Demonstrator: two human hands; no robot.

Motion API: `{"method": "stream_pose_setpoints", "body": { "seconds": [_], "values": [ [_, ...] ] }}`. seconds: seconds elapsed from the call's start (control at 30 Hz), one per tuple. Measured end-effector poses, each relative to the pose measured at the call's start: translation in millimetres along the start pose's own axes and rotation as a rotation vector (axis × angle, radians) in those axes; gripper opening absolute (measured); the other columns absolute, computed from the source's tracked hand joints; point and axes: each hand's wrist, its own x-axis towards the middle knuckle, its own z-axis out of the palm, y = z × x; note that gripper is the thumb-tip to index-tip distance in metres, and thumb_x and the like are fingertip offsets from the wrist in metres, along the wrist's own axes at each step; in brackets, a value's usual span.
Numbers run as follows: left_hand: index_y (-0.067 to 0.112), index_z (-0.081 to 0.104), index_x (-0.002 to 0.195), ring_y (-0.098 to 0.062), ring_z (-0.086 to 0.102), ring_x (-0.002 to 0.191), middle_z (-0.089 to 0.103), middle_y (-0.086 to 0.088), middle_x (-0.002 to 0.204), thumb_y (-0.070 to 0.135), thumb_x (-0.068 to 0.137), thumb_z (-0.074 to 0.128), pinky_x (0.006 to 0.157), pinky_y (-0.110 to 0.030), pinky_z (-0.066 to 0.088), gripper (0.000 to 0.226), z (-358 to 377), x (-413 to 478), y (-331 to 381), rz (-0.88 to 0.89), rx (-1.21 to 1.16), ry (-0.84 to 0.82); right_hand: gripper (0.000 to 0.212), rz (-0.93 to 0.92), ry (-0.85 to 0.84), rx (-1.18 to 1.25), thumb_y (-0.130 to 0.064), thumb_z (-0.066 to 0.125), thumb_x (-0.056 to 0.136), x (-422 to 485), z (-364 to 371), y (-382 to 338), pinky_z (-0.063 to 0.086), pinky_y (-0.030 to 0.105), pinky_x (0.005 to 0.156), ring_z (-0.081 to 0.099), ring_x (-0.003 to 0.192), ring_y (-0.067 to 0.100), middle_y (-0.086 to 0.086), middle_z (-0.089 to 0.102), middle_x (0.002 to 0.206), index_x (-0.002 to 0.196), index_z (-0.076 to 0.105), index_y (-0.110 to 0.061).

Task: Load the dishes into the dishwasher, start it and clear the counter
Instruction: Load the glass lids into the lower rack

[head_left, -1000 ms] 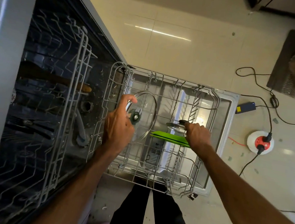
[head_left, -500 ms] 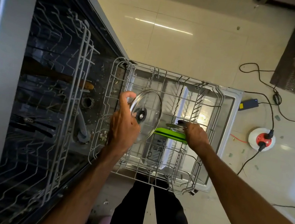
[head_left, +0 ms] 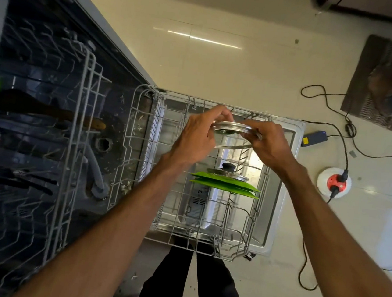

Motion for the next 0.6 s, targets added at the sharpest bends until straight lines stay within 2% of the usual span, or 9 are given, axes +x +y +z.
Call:
{"method": "stream_pose_setpoints", "body": {
  "seconds": [0.1, 0.17, 0.27, 0.33, 0.37, 0.43, 0.53, 0.6],
  "values": [
    [0.010, 0.047, 0.135, -0.017, 0.058, 0.111, 0.057, -0.006, 0.126, -0.012, 0.084, 0.063, 0.085, -0.029, 0.057, 0.057, 21, 11, -9, -0.164, 0.142, 0.078, 0.017, 0.107, -0.038, -0.177, -0.001, 0.059, 0.093, 0, -8, 13, 0.027, 0.007, 0.051, 0.055, 0.061, 0.016, -0.002, 0.058, 0.065, 0.092, 0.073, -0.012],
    [0.007, 0.046, 0.131, -0.017, 0.051, 0.100, 0.051, -0.006, 0.118, -0.003, 0.085, 0.069, 0.074, -0.025, 0.047, 0.053, 32, 6, -14, -0.365, 0.281, 0.116, 0.019, 0.128, -0.063, -0.241, 0.005, 0.058, 0.088, -3, -11, 22, 0.029, 0.017, 0.051, 0.053, 0.059, 0.021, 0.000, 0.055, 0.063, 0.083, 0.069, -0.010],
    [0.004, 0.058, 0.113, -0.021, 0.055, 0.091, 0.053, -0.009, 0.111, -0.001, 0.088, 0.065, 0.059, -0.024, 0.039, 0.026, 52, -14, -18, -0.461, 0.384, -0.009, 0.021, 0.128, -0.126, -0.264, 0.006, 0.058, 0.085, -8, -8, 36, 0.040, 0.029, 0.057, 0.057, 0.060, 0.025, 0.002, 0.058, 0.064, 0.083, 0.070, -0.011],
    [0.002, 0.061, 0.109, -0.021, 0.058, 0.084, 0.055, -0.007, 0.102, -0.002, 0.093, 0.059, 0.054, -0.023, 0.041, 0.017, 67, -29, -27, -0.445, 0.399, -0.159, 0.023, 0.132, -0.159, -0.276, 0.006, 0.058, 0.086, -11, -1, 43, 0.041, 0.029, 0.060, 0.054, 0.057, 0.020, -0.001, 0.057, 0.064, 0.090, 0.074, -0.011],
    [0.002, 0.061, 0.111, -0.021, 0.060, 0.085, 0.056, -0.007, 0.101, -0.003, 0.093, 0.057, 0.057, -0.025, 0.046, 0.019, 75, -36, -32, -0.431, 0.387, -0.237, 0.025, 0.132, -0.174, -0.290, 0.006, 0.058, 0.086, -12, 3, 45, 0.041, 0.028, 0.061, 0.054, 0.057, 0.019, 0.001, 0.060, 0.067, 0.095, 0.075, -0.011],
    [0.003, 0.059, 0.118, -0.026, 0.063, 0.098, 0.061, -0.011, 0.109, -0.003, 0.090, 0.056, 0.076, -0.037, 0.056, 0.029, 90, -45, -43, -0.365, 0.353, -0.389, 0.027, 0.133, -0.203, -0.299, 0.005, 0.058, 0.086, -13, 8, 45, 0.046, 0.031, 0.062, 0.057, 0.061, 0.023, 0.008, 0.066, 0.074, 0.098, 0.075, -0.011],
    [0.005, 0.052, 0.132, -0.031, 0.059, 0.117, 0.061, -0.013, 0.126, -0.005, 0.087, 0.058, 0.095, -0.046, 0.052, 0.047, 107, -55, -55, -0.229, 0.412, -0.530, 0.022, 0.096, -0.229, -0.322, 0.002, 0.058, 0.087, -12, 14, 41, 0.057, 0.042, 0.070, 0.063, 0.067, 0.030, 0.013, 0.070, 0.079, 0.096, 0.074, -0.011],
    [0.004, 0.043, 0.144, -0.032, 0.053, 0.128, 0.054, -0.015, 0.141, -0.005, 0.086, 0.059, 0.104, -0.047, 0.048, 0.061, 114, -58, -59, -0.164, 0.477, -0.570, 0.018, 0.086, -0.242, -0.364, -0.002, 0.059, 0.090, -11, 19, 39, 0.058, 0.043, 0.070, 0.064, 0.067, 0.030, 0.012, 0.069, 0.078, 0.097, 0.073, -0.012]
  ]
}}
